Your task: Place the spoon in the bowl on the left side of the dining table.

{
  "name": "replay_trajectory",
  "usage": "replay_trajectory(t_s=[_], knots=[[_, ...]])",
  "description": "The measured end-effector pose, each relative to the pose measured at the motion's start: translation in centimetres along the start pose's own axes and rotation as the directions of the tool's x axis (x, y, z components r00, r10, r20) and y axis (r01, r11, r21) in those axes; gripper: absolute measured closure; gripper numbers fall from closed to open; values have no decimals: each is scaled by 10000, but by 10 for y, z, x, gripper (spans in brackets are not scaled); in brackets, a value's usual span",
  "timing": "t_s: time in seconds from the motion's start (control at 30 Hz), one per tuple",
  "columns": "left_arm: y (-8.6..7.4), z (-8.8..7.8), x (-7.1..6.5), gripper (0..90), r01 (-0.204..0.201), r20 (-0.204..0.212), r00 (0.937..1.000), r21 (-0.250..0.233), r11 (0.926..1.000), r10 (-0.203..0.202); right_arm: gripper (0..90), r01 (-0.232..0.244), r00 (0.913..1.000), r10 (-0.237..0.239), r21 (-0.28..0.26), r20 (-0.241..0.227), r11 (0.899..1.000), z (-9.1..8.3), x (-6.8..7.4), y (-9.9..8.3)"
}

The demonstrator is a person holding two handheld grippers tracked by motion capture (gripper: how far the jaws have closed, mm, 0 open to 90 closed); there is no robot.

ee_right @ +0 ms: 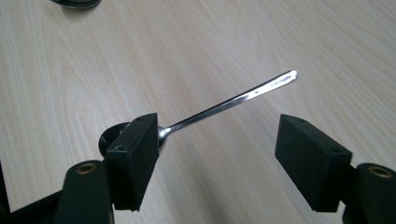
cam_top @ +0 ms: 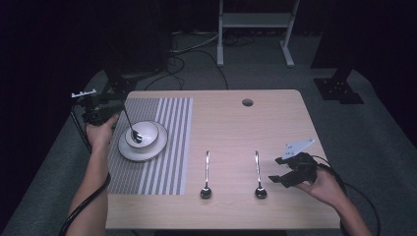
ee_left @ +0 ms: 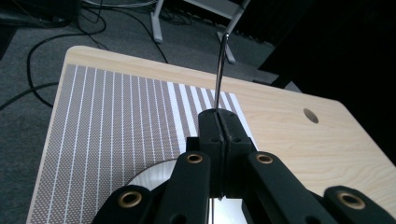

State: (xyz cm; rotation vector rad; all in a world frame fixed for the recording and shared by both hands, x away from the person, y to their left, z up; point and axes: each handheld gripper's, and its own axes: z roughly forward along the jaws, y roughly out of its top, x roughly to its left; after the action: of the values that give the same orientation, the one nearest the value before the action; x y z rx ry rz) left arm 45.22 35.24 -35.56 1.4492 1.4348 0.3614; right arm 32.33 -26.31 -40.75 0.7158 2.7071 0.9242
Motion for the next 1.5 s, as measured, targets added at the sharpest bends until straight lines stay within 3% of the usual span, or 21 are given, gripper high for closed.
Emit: replay_trajectory(t_s=[0.53, 0.8, 1.13, 1.5], knots=[[-20, 3, 17, 896, 283, -414, 9988, 110, 9995, -278, 292, 54, 10000, -54, 54, -43, 10000, 3, 1, 1], [-26, 3, 24, 895, 457, -240, 9987, 160, 9988, -453, 292, 30, 10000, -30, 52, -38, 10000, 3, 0, 0], [-30, -4, 33, 886, 685, -329, 9971, 121, 9976, -681, 291, -33, 10000, 33, 104, -17, 9999, 6, -2, -2], [-34, -6, 37, 861, 668, -265, 9974, 181, 9976, -663, 291, -185, 9998, 186, 146, -16, 9997, 8, -7, -5]])
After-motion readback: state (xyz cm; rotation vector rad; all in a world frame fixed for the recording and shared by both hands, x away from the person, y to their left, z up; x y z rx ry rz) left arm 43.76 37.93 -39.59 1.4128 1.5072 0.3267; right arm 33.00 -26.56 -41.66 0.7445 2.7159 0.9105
